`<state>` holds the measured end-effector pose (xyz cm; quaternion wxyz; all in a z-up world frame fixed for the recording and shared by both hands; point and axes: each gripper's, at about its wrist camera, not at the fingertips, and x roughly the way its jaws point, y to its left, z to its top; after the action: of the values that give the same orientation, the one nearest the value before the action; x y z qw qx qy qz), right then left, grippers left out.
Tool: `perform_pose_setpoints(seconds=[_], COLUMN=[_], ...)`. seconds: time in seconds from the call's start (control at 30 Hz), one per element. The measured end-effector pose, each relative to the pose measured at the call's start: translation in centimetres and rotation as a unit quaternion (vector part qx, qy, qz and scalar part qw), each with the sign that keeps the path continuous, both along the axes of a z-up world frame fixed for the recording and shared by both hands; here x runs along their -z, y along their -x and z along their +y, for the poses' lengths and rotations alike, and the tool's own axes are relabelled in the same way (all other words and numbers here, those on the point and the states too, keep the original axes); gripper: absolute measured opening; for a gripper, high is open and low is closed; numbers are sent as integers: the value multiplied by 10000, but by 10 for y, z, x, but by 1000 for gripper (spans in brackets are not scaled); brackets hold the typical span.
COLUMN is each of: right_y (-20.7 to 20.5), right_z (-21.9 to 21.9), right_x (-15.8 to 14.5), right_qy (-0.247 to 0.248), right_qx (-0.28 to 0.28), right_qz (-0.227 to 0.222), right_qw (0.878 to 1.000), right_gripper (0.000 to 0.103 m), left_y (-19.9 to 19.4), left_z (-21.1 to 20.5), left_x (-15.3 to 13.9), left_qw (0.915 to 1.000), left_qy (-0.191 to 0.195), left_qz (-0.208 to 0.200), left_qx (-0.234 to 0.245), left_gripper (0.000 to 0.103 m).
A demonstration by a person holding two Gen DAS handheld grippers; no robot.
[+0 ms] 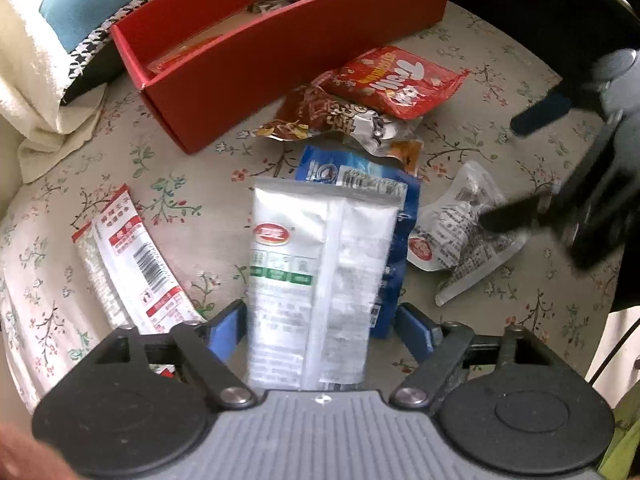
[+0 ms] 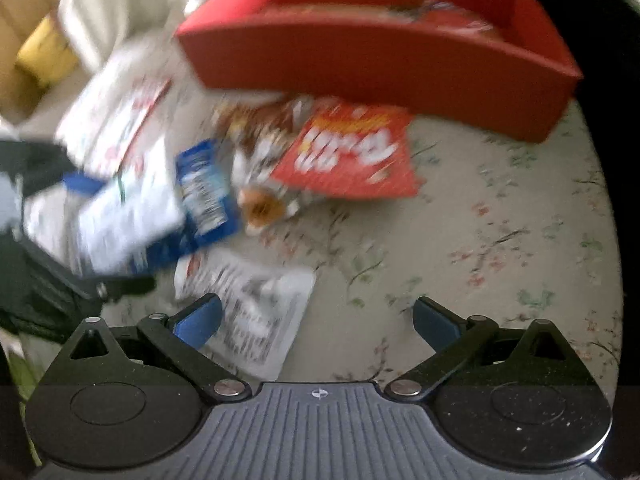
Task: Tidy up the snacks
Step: 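Grasp the white-and-green packet with left gripper while right gripper moves toward the clear wrapped snack, then close right gripper on the clear wrapped snack and lift it while left holds its packet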
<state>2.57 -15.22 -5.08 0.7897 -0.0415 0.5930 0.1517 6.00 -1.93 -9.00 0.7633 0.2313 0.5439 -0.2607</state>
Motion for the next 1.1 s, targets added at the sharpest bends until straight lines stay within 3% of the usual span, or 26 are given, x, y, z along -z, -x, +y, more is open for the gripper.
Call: perform_pose_setpoints(seconds=[0.2,0.3,0.57,0.7,0.83,0.97,1.03,1.07,1.1], right_y=[-4,-4,0,2,-3,4,4,2,-1], right_z=[12,19,36,36,39,47,56,60,66], right_x=[4,7,10,10,6,-5,-7,-4,0], right_qy=[122,361,507,300,396,435,385,375,384], right_qx=[-469,-964,-1553,-1656,-1781,-2413,-2759,-2890,-3013], right_qz=[-57,-91,-424,-691,-530,-660,-690,-625,-478], right_qw=[9988,9946,9856,9833,9818,9672,9579,9546,9515], right_gripper=[103,103,103,103,103,100,95,84,82], left_y=[0,-1,7,7,6,1,-6,-9,-12], left_z=[7,6,-5,-5,-5,3,8,10,14], left_x=[-2,-1,5,5,4,1,-2,-3,-5], left_qw=[9997,9994,9996,9993,9993,9996,9994,9991,9987], left_qy=[244,303,-112,-137,-125,41,213,289,358], left_qz=[43,135,-3,9,29,137,266,313,337], left_qx=[21,12,270,347,339,229,39,-50,-141], left_gripper=[92,98,98,98,98,97,97,96,92])
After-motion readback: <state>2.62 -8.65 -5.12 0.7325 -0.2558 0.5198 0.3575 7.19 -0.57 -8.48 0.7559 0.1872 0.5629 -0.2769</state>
